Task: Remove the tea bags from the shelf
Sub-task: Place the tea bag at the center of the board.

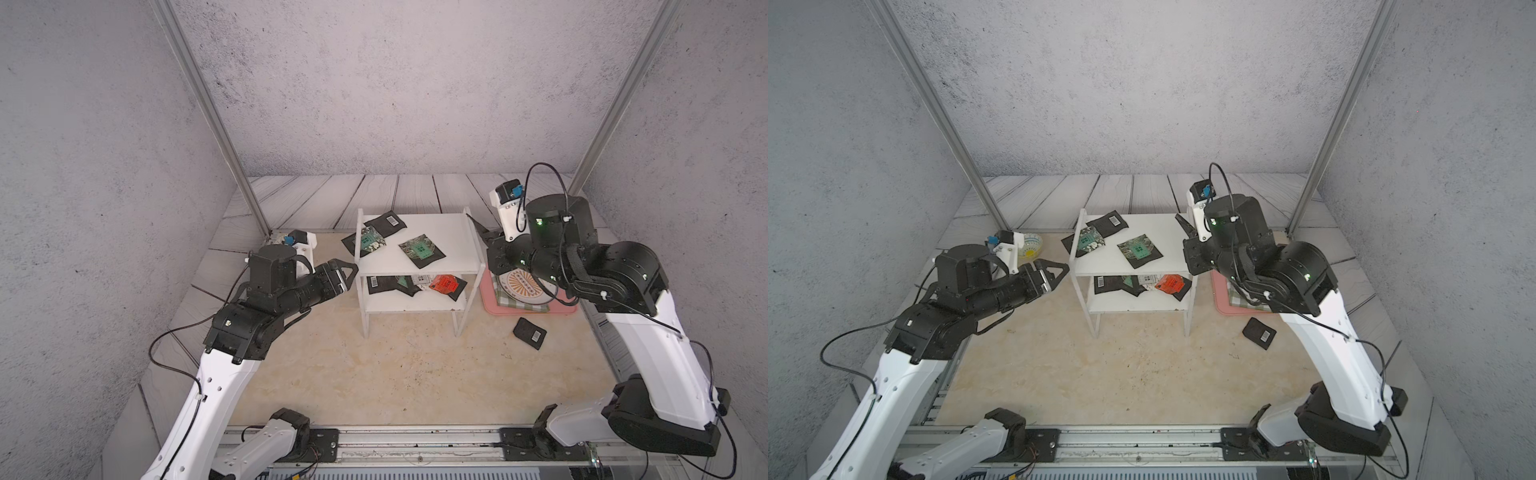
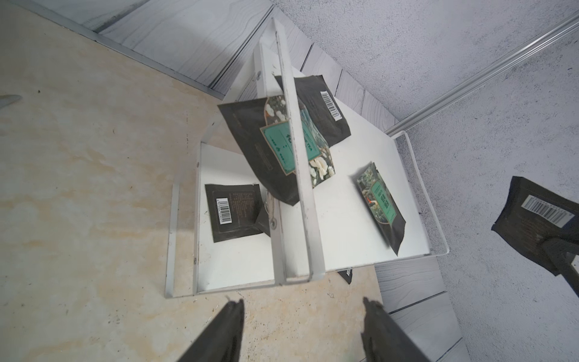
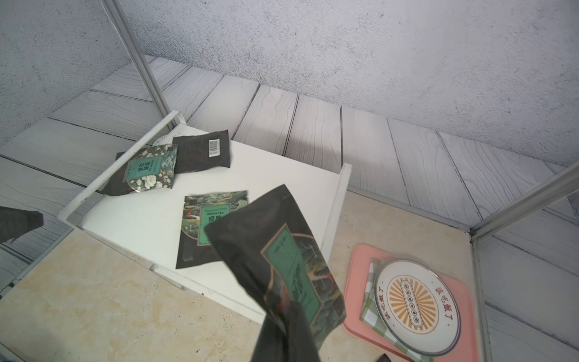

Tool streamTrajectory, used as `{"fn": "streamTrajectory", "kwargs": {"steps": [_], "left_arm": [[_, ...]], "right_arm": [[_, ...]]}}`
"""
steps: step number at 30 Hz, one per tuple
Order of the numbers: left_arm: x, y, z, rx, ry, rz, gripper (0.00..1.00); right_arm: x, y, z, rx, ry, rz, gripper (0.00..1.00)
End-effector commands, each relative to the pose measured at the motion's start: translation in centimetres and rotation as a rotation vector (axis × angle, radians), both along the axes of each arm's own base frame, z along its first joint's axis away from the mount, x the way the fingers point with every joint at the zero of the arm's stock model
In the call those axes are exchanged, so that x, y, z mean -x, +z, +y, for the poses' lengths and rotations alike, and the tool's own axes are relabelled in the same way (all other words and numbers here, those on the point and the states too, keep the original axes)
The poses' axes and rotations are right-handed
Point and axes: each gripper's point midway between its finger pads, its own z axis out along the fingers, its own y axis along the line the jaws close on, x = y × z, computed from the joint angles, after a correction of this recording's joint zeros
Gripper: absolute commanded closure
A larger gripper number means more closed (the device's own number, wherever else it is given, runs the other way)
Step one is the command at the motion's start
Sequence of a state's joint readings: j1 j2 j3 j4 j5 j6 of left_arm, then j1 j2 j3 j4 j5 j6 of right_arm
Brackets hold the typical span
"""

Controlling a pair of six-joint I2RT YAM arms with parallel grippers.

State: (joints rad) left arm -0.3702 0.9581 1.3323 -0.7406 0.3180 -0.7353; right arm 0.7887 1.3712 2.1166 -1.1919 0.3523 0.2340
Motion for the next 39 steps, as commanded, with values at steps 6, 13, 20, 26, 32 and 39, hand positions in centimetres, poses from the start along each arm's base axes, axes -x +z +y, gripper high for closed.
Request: {"fn": "streamTrajectory", "kwargs": {"steps": [6,13,20,26,32,39], "left_arm": [[2.3,-2.7,0.4,-0.012,-0.033,0.03,0.35],[3.4,-5.9,0.3,0.008,-0.05,0.075,0.35],[4.7,-10.1,0.5,0.017,-0.047,0.154,0.35],[5.5,-12.6,0.3,0.031,-0.045,0.205,0.36],[5.7,-14.2,0.1,0.024,-0.051,0.233,0.36],[5.9,-15.7,-0.2,0.014,-0.058,0.268,0.36]], "right_arm": [[3.5,-3.7,-7.4,0.006,-0.213,0.023,0.97],[5.4,-10.7,-10.9,0.025,-0.347,0.105,0.96],[5.4,-17.5,-12.1,0.043,-0.438,0.193,0.96],[4.3,-22.6,-12.2,-0.002,-0.481,0.311,0.97],[2.9,-26.8,-12.1,-0.061,-0.5,0.404,0.98],[1.1,-30.4,-12.0,-0.074,-0.53,0.46,0.97]]}}
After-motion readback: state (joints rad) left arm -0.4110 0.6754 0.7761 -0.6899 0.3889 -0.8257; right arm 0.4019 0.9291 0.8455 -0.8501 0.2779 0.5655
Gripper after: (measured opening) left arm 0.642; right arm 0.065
